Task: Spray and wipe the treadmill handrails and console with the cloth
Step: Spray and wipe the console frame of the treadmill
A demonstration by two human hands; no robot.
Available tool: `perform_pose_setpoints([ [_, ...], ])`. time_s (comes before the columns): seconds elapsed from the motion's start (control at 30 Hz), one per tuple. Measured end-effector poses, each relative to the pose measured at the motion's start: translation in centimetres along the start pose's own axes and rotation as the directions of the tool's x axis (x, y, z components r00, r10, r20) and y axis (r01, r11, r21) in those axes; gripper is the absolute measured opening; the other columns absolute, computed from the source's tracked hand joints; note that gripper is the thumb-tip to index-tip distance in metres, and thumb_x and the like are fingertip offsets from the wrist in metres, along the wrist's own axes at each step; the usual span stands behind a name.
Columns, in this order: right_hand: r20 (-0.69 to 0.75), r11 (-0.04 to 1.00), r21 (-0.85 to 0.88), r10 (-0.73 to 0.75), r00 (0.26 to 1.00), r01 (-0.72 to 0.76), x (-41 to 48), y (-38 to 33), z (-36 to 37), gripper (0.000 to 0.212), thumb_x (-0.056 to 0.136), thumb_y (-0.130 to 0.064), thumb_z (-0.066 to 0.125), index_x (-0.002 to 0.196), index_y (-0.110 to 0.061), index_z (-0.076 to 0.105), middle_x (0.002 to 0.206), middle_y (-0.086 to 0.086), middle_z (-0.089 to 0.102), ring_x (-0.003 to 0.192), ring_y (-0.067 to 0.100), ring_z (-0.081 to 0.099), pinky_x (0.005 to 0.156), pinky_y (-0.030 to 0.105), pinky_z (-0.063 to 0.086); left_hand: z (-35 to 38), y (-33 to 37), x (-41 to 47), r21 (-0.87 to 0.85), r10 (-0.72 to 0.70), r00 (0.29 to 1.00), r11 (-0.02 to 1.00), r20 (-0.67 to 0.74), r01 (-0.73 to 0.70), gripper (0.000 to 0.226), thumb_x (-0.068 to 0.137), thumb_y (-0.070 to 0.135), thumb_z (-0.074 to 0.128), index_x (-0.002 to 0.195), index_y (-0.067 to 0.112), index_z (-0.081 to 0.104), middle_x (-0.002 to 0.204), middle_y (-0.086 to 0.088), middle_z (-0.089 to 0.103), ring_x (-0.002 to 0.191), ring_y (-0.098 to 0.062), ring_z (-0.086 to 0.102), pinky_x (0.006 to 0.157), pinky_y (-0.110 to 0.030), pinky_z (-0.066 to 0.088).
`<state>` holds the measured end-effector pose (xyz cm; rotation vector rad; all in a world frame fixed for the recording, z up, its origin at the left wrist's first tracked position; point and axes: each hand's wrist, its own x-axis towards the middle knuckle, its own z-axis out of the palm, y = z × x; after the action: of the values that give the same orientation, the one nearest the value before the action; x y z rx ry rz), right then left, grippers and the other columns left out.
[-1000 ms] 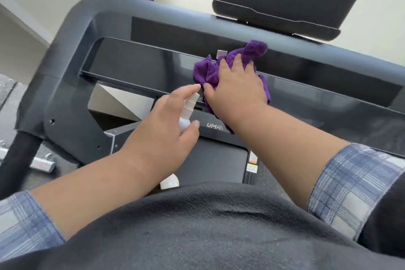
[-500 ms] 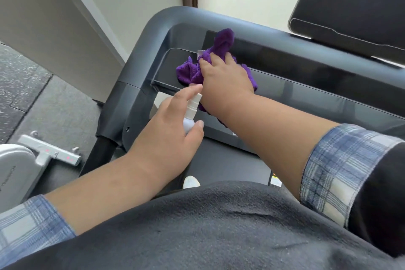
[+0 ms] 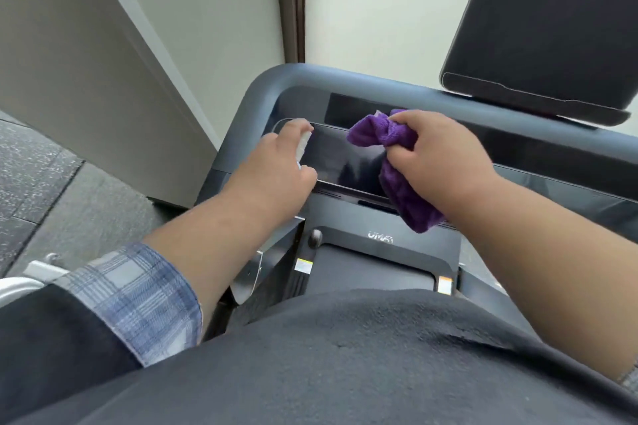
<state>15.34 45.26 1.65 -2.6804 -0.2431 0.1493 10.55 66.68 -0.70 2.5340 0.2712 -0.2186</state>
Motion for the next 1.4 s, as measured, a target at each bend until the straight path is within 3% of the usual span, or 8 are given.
perform_pose_setpoints([
  [0.07,-0.059,0.999,0.035,0.039,0.997,-0.037,-0.3,0.7,-1.3,0.033,0.088,-0.034,0.057,0.120,-0.040,0.064,0.112,-0.013,0.067,0.096,0.018,0.059,0.079,0.031,0.043,0.6,0.3,1.4,0.046,0.000,0.999,0.999,0.035,-0.001,0.054,0.082,0.026,0.045,0.130,0.045,0.030,0.115,-0.001,0.047,0.088,-0.027,0.056,0.078,-0.040,0.051],
  [0.23,-0.143,0.987,0.109,0.131,0.981,-0.116,-0.8,2.1,-2.7,0.040,0.089,-0.036,0.057,0.128,-0.035,0.062,0.117,-0.008,0.067,0.107,0.019,0.059,0.090,0.033,0.046,1.9,0.7,2.7,0.141,0.017,0.998,0.990,0.064,-0.026,0.053,0.082,0.024,0.044,0.131,0.043,0.032,0.108,-0.003,0.043,0.079,-0.026,0.054,0.070,-0.038,0.050],
  [0.43,-0.167,0.981,0.154,0.142,0.976,-0.116,-1.5,2.6,-3.0,0.037,0.090,-0.036,0.059,0.126,-0.033,0.063,0.112,-0.009,0.068,0.103,0.017,0.059,0.086,0.030,0.044,2.2,0.9,3.5,0.224,0.051,0.997,0.973,0.057,-0.063,0.046,0.085,0.020,0.045,0.128,0.035,0.036,0.104,-0.006,0.039,0.070,-0.022,0.051,0.062,-0.037,0.049],
  [0.63,-0.201,0.975,0.200,0.141,0.970,-0.100,-1.8,3.4,-4.1,0.035,0.090,-0.035,0.060,0.125,-0.034,0.065,0.124,-0.017,0.065,0.109,0.011,0.058,0.091,0.027,0.043,2.0,2.1,3.0,0.179,0.099,0.995,0.978,0.032,-0.103,0.051,0.086,0.021,0.045,0.130,0.043,0.034,0.108,-0.002,0.038,0.076,-0.028,0.054,0.070,-0.040,0.052],
  [0.93,-0.262,0.966,0.206,0.208,0.942,-0.156,-4.2,8.7,-7.0,0.032,0.090,-0.034,0.061,0.122,-0.034,0.066,0.123,-0.021,0.063,0.105,0.006,0.057,0.084,0.018,0.037,6.7,10.6,1.3,0.197,0.286,0.950,0.931,0.124,-0.306,0.054,0.089,0.025,0.047,0.136,0.044,0.030,0.111,-0.002,0.040,0.083,-0.026,0.052,0.068,-0.035,0.044],
  [1.13,-0.233,0.933,0.223,0.332,0.914,-0.283,-7.3,14.7,-8.6,0.031,0.089,-0.032,0.060,0.119,-0.035,0.066,0.097,-0.017,0.065,0.093,0.010,0.059,0.082,0.023,0.042,11.7,16.3,-0.1,0.218,0.373,0.902,0.882,0.216,-0.417,0.054,0.091,0.028,0.047,0.138,0.044,0.025,0.121,-0.001,0.042,0.086,-0.024,0.050,0.068,-0.035,0.042],
  [1.4,-0.219,0.917,0.233,0.375,0.901,-0.325,-9.7,20.9,-10.8,0.037,0.088,-0.034,0.060,0.124,-0.032,0.065,0.111,-0.010,0.069,0.101,0.013,0.061,0.093,0.028,0.046,15.1,20.9,-0.4,0.323,0.317,0.923,0.869,0.219,-0.375,0.046,0.091,0.021,0.048,0.133,0.032,0.032,0.104,-0.004,0.035,0.075,-0.030,0.050,0.061,-0.036,0.038],
])
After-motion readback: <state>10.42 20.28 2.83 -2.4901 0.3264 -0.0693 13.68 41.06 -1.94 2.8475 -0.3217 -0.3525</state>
